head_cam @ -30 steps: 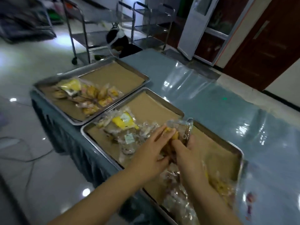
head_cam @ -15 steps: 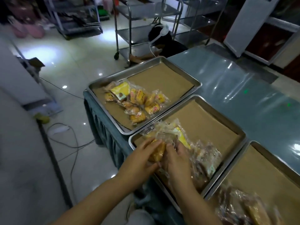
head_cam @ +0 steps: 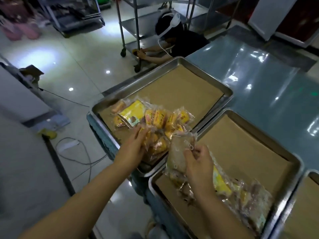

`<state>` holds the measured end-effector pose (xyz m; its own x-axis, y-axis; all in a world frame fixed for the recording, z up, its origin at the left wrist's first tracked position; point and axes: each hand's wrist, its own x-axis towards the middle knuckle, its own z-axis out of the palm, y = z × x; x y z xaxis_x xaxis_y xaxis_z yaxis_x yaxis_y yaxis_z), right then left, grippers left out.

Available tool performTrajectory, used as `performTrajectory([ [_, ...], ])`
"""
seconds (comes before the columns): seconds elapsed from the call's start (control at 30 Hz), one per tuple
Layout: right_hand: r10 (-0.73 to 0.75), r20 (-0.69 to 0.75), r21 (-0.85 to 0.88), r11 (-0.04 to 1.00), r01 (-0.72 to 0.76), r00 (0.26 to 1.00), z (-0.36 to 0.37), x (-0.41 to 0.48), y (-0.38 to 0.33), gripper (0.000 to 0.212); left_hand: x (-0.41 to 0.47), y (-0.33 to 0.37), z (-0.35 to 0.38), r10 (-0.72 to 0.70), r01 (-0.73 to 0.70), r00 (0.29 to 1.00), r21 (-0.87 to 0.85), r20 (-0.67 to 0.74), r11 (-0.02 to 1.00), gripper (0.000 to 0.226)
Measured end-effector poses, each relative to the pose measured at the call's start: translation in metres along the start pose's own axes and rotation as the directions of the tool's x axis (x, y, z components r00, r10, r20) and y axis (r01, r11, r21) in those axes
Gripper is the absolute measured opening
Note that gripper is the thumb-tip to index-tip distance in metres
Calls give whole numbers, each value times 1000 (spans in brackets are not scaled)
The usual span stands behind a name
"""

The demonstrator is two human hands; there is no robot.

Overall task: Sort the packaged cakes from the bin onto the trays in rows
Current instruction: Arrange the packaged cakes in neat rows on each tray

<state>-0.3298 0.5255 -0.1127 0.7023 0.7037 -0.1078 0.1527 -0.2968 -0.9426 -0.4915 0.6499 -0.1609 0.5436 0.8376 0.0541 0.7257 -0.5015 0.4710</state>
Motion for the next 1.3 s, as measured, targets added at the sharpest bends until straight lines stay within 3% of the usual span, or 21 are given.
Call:
performTrajectory([
  [0.1,-123,25,-342,932,124,992,-3,8,7,17,9,-8,10,60,-68,996,122,73,990,73],
  [0.17,-199,60,-615,764,193,978,-9,8,13,22,12,-11,12,123,-145,985,190,124,971,76],
  [0.23,-209,54,-775,608,173,976,-14,6,19,25,16,-13,12,201,-241,965,261,171,935,76],
  [0.43,-83,-110,-812,583,-41,990,-9,-11,24,23,34,-21,4,363,-432,900,378,242,819,78],
  [0.5,-103,-180,-808,583,-87,978,-1,-13,18,32,42,-27,0,403,-481,875,384,268,788,75],
  [0.57,-186,-120,-867,498,-12,975,11,-14,12,57,50,-32,-4,430,-526,846,368,315,766,76],
  [0.63,-213,38,-928,355,114,976,33,-17,7,73,57,-37,-7,455,-571,808,306,373,762,82],
  [0.73,-37,76,-942,324,84,996,69,-20,4,79,65,-45,-14,497,-619,757,223,425,753,84],
  [0.8,55,0,-948,319,-18,998,83,-19,11,78,71,-53,-20,561,-687,694,181,452,704,82],
  [0.9,111,-54,-972,222,-78,992,89,-19,19,79,84,-69,-25,645,-778,593,135,482,613,79],
  [1.07,162,-106,-967,212,-140,981,96,-19,16,77,104,-88,-26,702,-837,465,10,539,547,84],
  [1.13,205,-124,-953,250,-174,971,97,-17,13,78,107,-91,-28,715,-769,502,-128,487,627,82],
  [1.2,199,-165,-918,327,-224,966,100,-11,6,76,113,-94,-36,684,-657,608,-228,404,719,76],
  [1.3,85,-316,-804,504,-315,945,114,1,-11,57,126,-101,-39,648,-630,709,-161,279,759,52],
])
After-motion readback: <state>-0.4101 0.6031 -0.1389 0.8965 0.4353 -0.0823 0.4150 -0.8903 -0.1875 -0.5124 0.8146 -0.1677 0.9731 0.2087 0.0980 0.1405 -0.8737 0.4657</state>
